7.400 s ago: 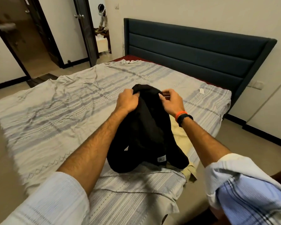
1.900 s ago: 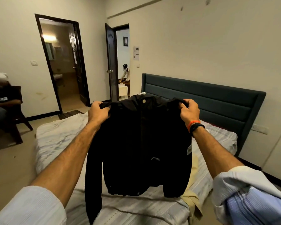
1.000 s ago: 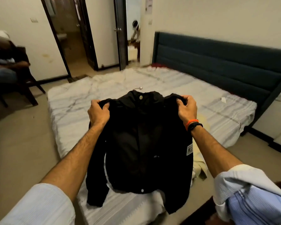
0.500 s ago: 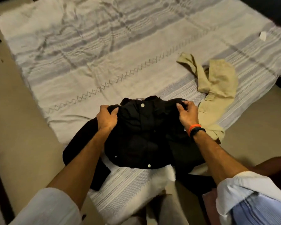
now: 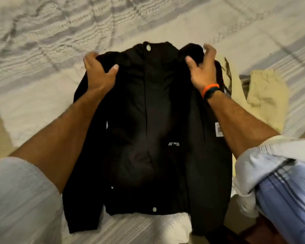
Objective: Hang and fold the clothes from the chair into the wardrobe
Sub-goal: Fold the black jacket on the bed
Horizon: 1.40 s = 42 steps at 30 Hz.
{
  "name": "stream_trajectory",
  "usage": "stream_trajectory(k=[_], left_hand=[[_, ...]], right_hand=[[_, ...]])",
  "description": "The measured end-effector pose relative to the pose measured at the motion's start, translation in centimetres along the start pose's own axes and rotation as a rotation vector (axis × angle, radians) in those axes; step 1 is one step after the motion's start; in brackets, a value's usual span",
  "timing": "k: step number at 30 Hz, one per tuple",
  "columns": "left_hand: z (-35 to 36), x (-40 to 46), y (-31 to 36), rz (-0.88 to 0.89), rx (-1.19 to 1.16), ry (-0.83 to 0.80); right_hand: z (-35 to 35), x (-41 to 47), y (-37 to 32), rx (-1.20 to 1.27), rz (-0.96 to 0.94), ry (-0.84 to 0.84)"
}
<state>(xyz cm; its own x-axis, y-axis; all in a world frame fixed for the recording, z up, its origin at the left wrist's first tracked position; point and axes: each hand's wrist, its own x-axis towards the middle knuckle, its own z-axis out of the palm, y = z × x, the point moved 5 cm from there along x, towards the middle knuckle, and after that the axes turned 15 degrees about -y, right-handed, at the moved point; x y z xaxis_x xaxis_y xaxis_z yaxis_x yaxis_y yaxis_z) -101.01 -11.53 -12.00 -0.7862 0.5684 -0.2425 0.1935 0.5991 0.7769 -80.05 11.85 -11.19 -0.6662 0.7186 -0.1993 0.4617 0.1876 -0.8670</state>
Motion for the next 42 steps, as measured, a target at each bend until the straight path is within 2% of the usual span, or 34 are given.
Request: stream_trajectory(k=[2,4,6,8,10,18,22,26,28,30,32,35,37,39,42], left_hand=[[2.8,0.3,-0.3,0.048,0.181,-0.143],[7.0,0.2,-3.2,-0.012,0.347,-0.33],[11.2,-1.2,-7.3,-0.14,0.45,-0.565],[14.3,-3.6,-11.0,-0.257,0.519,-0.759],[15.7,-6.2,-13.0,-0.298,0.554,-0.821],[14.8,-14.2,-14.9,-0.317,0.412,-0.692],[13.4,-18.6,-15.8,-0.367,0.337,-0.548],[12.4,-24.1,-18.6,-0.532,0.307,-0.353],[12.7,-26.7,-20.5,-0.615,0.244,-0.327],[13.2,-28.7,-22.4,-0.623,0.191,-0.321],[13.1,-29.8,-23.5,-0.629,0.194,-0.247],[13.0,-31.2,-24.4,-0.678,0.194,-0.164],[13.3,-31.8,-24.7,-0.709,0.164,-0.145],[13.3,-32.6,-25.1,-0.76,0.09,-0.107],[13.3,-33.4,-26.3,-0.79,-0.026,-0.058]], right_hand=[[2.4,1.4,1.3,-0.367,-0.007,-0.231],[5.6,1.2,5.0,-0.594,0.093,-0.446],[8.4,-1.2,9.6,-0.605,0.253,-0.632],[10.1,-4.5,13.6,-0.567,0.402,-0.751],[10.8,-7.5,16.1,-0.557,0.48,-0.801],[11.4,-16.7,15.9,-0.493,0.403,-0.708],[12.6,-21.8,15.7,-0.388,0.418,-0.657],[13.3,-27.7,18.6,-0.339,0.495,-0.631],[12.7,-30.1,20.7,-0.375,0.545,-0.566],[12.3,-32.0,22.7,-0.422,0.57,-0.475],[11.9,-33.2,23.8,-0.473,0.575,-0.374],[11.1,-34.5,24.6,-0.506,0.6,-0.142],[10.1,-35.1,24.9,-0.45,0.649,-0.007],[9.4,-35.5,25.9,-0.364,0.719,0.039],[8.6,-34.9,26.9,-0.243,0.724,0.081]])
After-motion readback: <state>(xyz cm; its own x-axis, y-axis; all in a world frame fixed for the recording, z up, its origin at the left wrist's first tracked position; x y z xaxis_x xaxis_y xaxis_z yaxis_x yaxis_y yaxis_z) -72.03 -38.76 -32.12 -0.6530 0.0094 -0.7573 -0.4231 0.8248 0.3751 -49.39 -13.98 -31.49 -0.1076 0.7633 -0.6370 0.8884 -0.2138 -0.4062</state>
